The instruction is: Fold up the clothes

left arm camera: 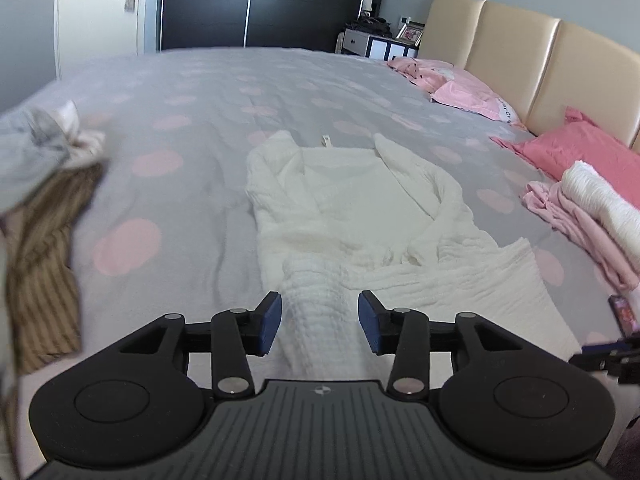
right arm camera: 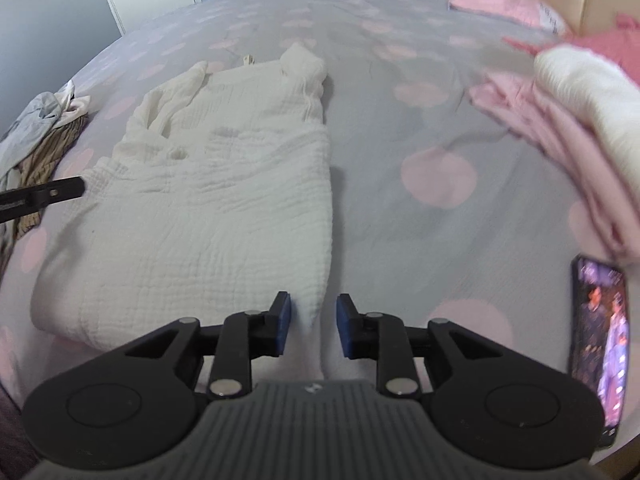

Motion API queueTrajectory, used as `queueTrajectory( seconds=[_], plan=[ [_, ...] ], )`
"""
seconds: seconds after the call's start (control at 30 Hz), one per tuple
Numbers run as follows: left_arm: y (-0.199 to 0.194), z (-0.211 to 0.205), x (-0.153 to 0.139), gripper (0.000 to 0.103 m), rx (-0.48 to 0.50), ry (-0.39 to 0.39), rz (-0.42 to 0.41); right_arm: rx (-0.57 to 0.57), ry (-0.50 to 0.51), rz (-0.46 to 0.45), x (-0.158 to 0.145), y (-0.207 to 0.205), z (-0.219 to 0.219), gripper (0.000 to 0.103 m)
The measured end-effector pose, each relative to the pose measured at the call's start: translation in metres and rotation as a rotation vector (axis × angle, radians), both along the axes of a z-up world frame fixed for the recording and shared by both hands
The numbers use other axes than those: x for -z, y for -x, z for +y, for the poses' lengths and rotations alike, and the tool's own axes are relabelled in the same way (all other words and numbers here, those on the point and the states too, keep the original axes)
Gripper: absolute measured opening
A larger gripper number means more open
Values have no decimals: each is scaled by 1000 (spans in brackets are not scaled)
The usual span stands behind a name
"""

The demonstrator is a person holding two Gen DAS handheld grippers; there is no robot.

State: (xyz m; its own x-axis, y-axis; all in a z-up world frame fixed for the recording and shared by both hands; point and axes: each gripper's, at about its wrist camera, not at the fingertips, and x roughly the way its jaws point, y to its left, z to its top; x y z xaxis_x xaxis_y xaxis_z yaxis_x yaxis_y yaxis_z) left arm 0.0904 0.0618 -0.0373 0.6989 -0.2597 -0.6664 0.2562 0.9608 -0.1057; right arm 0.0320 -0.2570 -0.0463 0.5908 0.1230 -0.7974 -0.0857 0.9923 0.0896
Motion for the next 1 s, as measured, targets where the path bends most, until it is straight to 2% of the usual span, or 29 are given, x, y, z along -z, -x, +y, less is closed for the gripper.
queueTrajectory(
  seconds=[0.07, 0.17, 0.23, 0.3, 0.43, 0.5, 0.57, 0.8, 0.9, 1.0],
  plan=[
    [13, -1, -10, 40, 3, -31, -25, -15, 33, -41, -5, 4, 4, 28],
    [28, -5, -23, 40, 40, -35, -30, -54, 45, -77, -10, 10, 10, 28],
    [42, -9, -28, 34, 79, -40, -28, -96, 47, -85, -12, 14, 16, 28],
    [57, -15, -27, 30, 130, -68, -29, -151, 55, -89, -12, 22, 24, 26],
    [88, -26, -25, 29, 235, -127, -31, -258, 69, -87, -8, 36, 39, 25],
    [95, -34, -13, 27, 274, -158, 2, -277, 71, -62, -2, 38, 43, 25],
    [92, -37, 0, 25, 273, -185, 48, -271, 69, -26, 6, 36, 44, 25],
    [63, -29, 23, 24, 222, -105, 101, -218, 33, 41, 22, 24, 35, 22],
    [50, -26, 32, 24, 200, -70, 122, -213, 23, 48, 23, 22, 34, 22],
    [56, -17, 29, 24, 182, -49, 125, -205, 4, 37, 19, 24, 32, 22]
  ],
)
